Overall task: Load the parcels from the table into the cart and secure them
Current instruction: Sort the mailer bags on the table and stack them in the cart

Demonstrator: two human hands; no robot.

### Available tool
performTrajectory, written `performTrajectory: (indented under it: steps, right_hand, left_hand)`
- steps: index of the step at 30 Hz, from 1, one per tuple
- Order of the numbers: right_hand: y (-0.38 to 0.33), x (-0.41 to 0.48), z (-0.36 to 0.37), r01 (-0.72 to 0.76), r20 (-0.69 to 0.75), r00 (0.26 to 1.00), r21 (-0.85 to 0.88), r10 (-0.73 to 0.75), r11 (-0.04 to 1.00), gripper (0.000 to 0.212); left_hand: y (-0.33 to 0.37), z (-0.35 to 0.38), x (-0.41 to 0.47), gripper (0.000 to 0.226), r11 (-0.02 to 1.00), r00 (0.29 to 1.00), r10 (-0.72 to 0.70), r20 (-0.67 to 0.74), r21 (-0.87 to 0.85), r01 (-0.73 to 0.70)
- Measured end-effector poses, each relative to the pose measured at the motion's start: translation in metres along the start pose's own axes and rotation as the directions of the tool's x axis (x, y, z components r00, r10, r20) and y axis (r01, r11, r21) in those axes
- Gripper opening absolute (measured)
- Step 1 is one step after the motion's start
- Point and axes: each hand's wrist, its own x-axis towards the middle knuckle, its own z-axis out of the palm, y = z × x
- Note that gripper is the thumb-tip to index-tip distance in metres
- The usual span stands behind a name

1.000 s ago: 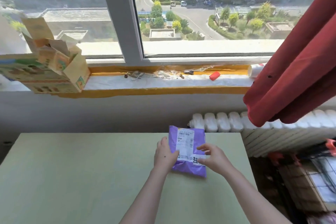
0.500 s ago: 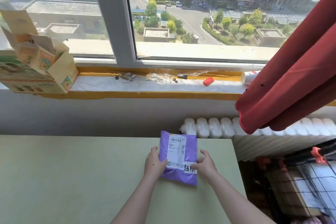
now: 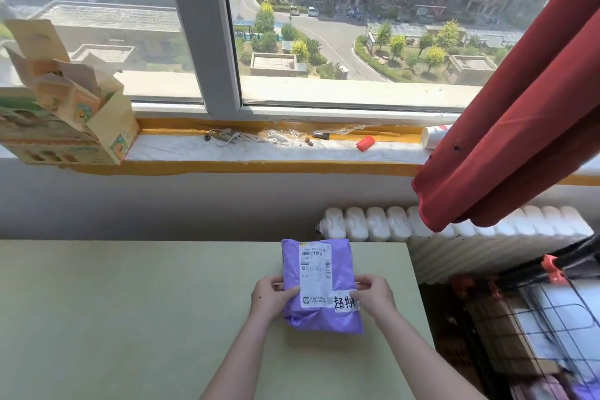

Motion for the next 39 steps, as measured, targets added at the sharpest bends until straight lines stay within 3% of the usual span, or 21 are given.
performTrajectory:
  steps: [6, 14, 19, 27, 39]
  right_hand:
    - [-0.005, -0.020, -0.017, 0.113, -0.045, 0.993, 0.201, -0.106, 0.973, 0.025]
    - [-0.011, -0.072, -0.049, 0.290, -0.178, 0.953, 0.287, -0.247, 0.913, 0.021]
    - [-0.009, -0.108, -0.077, 0.385, -0.322, 0.901, 0.283, -0.291, 0.879, 0.024]
    - [0.009, -0.162, -0.121, 0.491, -0.401, 0.834, 0.229, -0.378, 0.841, 0.031]
    - [0.111, -0.257, -0.173, 0.440, -0.615, 0.741, 0.141, -0.270, 0.887, 0.034]
  left_hand:
    - [0.012, -0.007, -0.009, 0.040, 0.993, 0.995, 0.097, 0.013, -0.074, -0.096]
    - [0.049, -0.016, -0.046, 0.033, 0.949, 0.951, 0.308, 0.016, -0.077, -0.306]
    - [0.079, -0.014, -0.080, 0.033, 0.909, 0.915, 0.401, 0.043, -0.140, -0.392]
    - [0.107, 0.009, -0.132, 0.030, 0.838, 0.853, 0.518, 0.070, -0.241, -0.489]
    - [0.087, 0.079, -0.229, 0.036, 0.779, 0.728, 0.626, 0.279, -0.258, -0.572]
